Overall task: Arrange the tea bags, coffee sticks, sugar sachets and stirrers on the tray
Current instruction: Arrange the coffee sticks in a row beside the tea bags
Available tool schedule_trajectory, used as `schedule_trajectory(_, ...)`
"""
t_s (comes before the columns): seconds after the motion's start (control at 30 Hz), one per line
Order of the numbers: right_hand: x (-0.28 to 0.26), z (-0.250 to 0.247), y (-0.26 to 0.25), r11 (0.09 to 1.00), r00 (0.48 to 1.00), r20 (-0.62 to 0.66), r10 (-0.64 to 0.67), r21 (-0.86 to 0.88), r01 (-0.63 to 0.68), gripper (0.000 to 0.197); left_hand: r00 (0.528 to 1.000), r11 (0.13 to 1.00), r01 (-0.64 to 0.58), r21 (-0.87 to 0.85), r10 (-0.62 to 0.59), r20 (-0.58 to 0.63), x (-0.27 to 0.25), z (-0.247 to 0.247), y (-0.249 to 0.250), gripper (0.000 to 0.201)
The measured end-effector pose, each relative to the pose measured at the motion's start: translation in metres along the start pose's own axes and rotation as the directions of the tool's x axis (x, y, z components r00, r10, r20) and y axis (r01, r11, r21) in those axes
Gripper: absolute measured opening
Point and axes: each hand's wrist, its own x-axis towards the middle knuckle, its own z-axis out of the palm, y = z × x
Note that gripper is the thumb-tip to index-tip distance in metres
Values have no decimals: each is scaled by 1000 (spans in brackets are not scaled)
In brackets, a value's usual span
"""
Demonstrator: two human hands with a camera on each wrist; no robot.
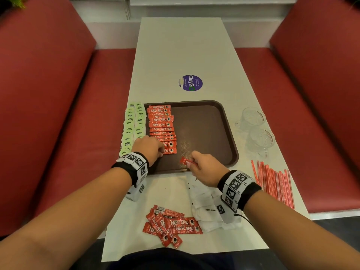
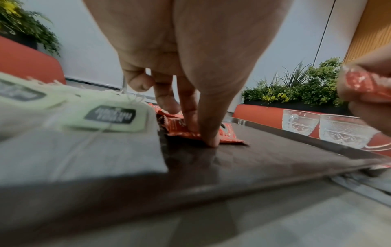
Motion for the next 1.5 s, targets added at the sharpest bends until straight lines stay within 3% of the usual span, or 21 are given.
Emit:
schedule_trajectory(0.17, 1, -4, -4, 1000, 1000, -8, -6, -27, 6, 13, 1000, 1000, -17, -14, 17, -8, 3, -2, -2, 15)
schedule_trajectory(0.23, 3, -4, -5, 1000, 1000, 13, 8, 10, -8, 11, 996, 997, -43, -71, 38, -79, 0, -4, -1, 21)
schedule_trajectory(0.33, 7, -4, -6, 1000, 998, 67, 15, 23, -17, 7, 960, 939, -210, -274, 145, -239, -13, -14, 7, 31)
schedule_trajectory(0.4, 8, -4, -9, 1000, 997, 72, -11, 17, 9, 6, 930, 859, -349, -374, 267, -254, -25, -23, 15, 34)
schedule_trajectory(0.5, 11, -3, -15, 998, 997, 53, -51, 26, 49, 3, 890, 822, -454, -345, 397, -225, -35, -25, 20, 29)
schedule_trajectory(0.8, 14, -7, -25, 998, 998, 16, -65, -21, 65, 10, 922, 865, -381, -327, 326, -212, -45, -20, 1, 33)
schedule_trajectory(0.97, 16, -6, -30, 998, 999, -22, -39, -54, 38, 21, 931, 900, -349, -260, 303, -201, -46, -27, 0, 22)
schedule_trajectory(1.07, 14, -2, -32, 999, 999, -38, -35, -42, 33, 6, 941, 917, -324, -234, 288, -175, -47, -31, 3, 18)
schedule_trajectory(1.1, 13, -1, -31, 999, 998, -56, -22, -29, 20, 12, 962, 939, -259, -226, 229, -149, -44, -31, 0, 17)
schedule_trajectory(1.17, 9, 2, -28, 1000, 997, -78, 13, -11, -14, 48, 994, 975, -98, -201, 85, -73, -38, -30, -9, 16)
schedule_trajectory(1.2, 7, 3, -27, 999, 997, -78, 23, -26, -25, 57, 999, 983, -40, -177, 37, -22, -35, -28, -13, 16)
schedule_trajectory(1.27, 3, 5, -28, 995, 1000, -13, -6, -102, 5, 52, 997, 995, 8, -101, 0, 77, -29, -25, -13, 16)
schedule_trajectory(1.37, -7, 13, -31, 960, 976, 208, -66, -253, 119, 40, 980, 999, 32, -28, -26, 195, -21, -17, -8, 15)
schedule_trajectory(1.5, -20, 29, -32, 921, 934, 353, -55, -343, 184, 44, 980, 997, 81, -14, -77, 184, -12, -11, -2, 15)
